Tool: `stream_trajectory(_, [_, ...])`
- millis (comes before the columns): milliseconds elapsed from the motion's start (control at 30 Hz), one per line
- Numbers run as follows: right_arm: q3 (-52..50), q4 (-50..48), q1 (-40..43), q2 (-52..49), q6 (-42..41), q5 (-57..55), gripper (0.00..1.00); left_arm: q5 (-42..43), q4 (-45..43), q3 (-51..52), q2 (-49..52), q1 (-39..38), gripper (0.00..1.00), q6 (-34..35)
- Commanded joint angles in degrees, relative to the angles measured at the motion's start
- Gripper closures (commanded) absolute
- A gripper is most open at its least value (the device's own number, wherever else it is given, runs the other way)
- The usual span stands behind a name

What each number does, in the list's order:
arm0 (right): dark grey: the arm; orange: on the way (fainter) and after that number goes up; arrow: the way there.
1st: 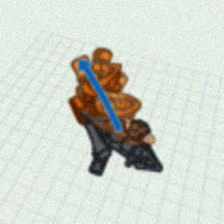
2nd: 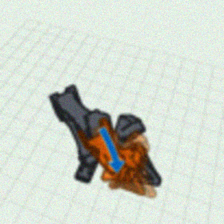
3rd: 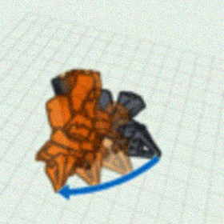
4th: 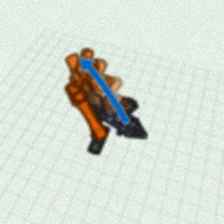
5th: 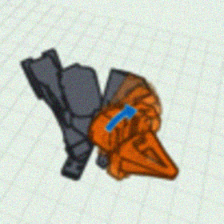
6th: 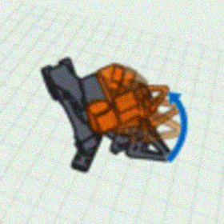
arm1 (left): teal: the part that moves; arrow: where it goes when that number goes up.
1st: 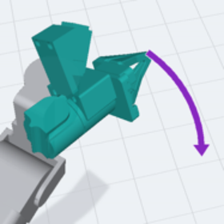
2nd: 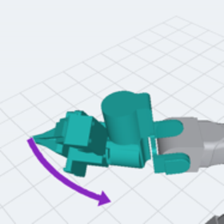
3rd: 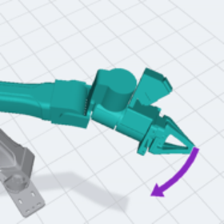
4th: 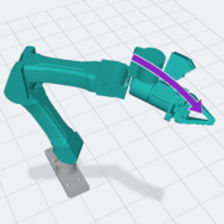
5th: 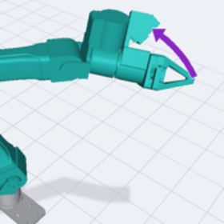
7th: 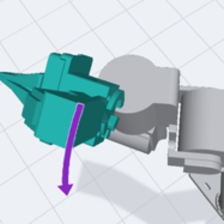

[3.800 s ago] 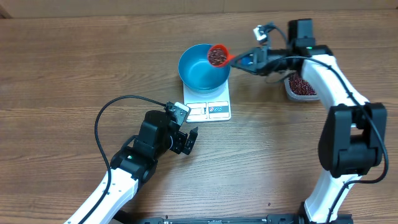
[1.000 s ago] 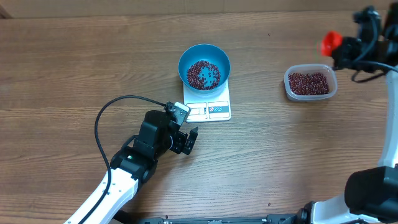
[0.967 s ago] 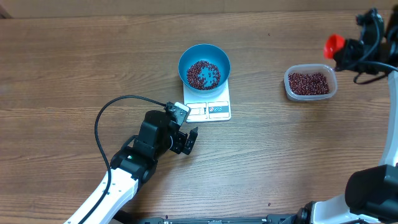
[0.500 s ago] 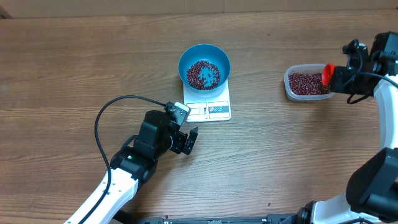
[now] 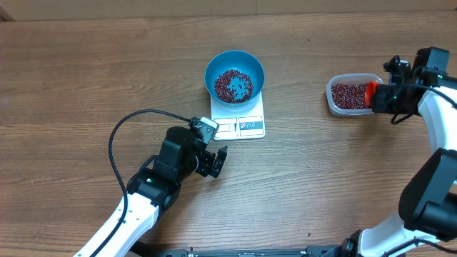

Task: Scoop item into bowl and weigh 150g on scale
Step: 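Return the empty scoop right to the bean container with the right gripper, then scoop beans from the container again with the right gripper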

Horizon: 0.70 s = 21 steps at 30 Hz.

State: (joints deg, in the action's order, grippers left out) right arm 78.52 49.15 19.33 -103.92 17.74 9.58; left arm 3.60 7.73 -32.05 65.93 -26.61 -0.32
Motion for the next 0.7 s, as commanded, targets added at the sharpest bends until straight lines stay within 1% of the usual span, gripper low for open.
stream_trajectory(0, [-0.5,-0.3,-0.5,-1.8,0.8,-0.5,0.96,-0.7,0.0,0.1,0.4,0.0,0.0,0.3])
stream_trajectory(267, [-0.5,0.7,-2.9,-2.6,0.7,4.0,0.96,-0.7,0.0,0.1,0.4,0.0,0.0,0.3])
stream_trajectory(500, [-0.5,2.7,-3.3,-2.6,0.5,9.9,0.96,-0.7,0.0,0.1,0.4,0.0,0.0,0.3])
stream_trajectory(667, [-0.5,4.6,-3.3,-2.6,0.1,10.3,0.96,-0.7,0.0,0.1,0.4,0.0,0.0,0.3])
